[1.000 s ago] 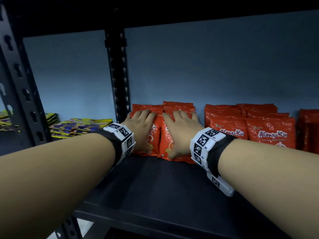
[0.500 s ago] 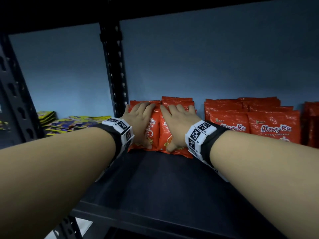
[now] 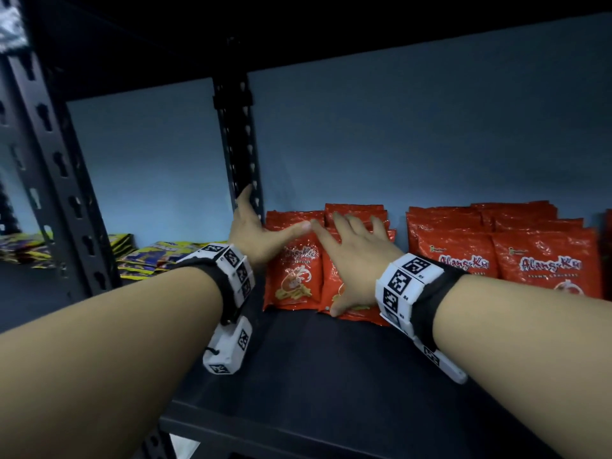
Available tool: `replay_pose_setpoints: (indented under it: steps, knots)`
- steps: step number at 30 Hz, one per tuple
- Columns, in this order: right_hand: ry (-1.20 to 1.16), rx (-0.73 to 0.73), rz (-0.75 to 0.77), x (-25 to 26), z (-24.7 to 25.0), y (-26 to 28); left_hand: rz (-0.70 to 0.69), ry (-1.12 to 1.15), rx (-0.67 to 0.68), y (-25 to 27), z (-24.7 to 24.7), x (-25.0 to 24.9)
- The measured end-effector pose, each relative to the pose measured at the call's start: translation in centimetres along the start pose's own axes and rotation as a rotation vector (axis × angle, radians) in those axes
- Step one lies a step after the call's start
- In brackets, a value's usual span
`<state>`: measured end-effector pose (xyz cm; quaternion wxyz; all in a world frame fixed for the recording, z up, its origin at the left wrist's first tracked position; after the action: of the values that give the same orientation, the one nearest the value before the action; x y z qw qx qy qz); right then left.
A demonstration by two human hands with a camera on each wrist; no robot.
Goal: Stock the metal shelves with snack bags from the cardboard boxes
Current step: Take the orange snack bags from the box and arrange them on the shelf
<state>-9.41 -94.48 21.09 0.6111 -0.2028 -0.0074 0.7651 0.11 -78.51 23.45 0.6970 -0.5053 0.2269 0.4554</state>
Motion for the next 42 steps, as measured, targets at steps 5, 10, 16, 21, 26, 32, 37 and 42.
replay_pose_setpoints:
  steps: [5, 10, 16, 21, 26, 32, 37, 42]
  knots:
    - [0.002, 0.033, 0.074, 1.5, -0.6, -0.7, 0.194, 0.276, -0.012, -1.5, -1.1, 1.9]
    - [-0.017, 0.083, 0.072, 1.2, -1.7, -1.2, 0.268, 0.294, 0.014, -2.5, -2.9, 2.4]
    - [-0.007, 0.100, 0.058, 1.2, -2.0, -1.4, 0.321, 0.333, 0.015, -3.0, -3.7, 3.0]
    - [0.006, 0.098, 0.039, 1.5, -2.0, -1.4, 0.372, 0.327, 0.022, -2.9, -3.8, 3.2]
    - [0.006, 0.104, 0.022, 1.4, -1.8, -1.2, 0.397, 0.343, 0.041, -2.8, -4.2, 3.4]
    - [0.010, 0.112, -0.020, 1.5, -1.3, -0.5, 0.423, 0.278, 0.120, -2.6, -4.9, 3.2]
    - [-0.025, 0.131, -0.039, 1.4, -0.6, 0.1, 0.441, 0.243, 0.168, -2.3, -5.4, 2.8]
    - [-0.041, 0.139, -0.060, 1.0, -0.4, 0.9, 0.415, 0.232, 0.175, -2.2, -6.1, 2.2]
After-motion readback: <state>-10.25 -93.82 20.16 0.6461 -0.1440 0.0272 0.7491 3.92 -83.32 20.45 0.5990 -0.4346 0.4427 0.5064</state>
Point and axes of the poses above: each hand's wrist, its own y-axis away from the middle knuckle, its own z-axis out of the back of the hand, x = y × z, the point moved 10 cm from there along -y, towards the middle knuckle, and after that the axes turned 4 degrees about z, right-handed, at the moved point
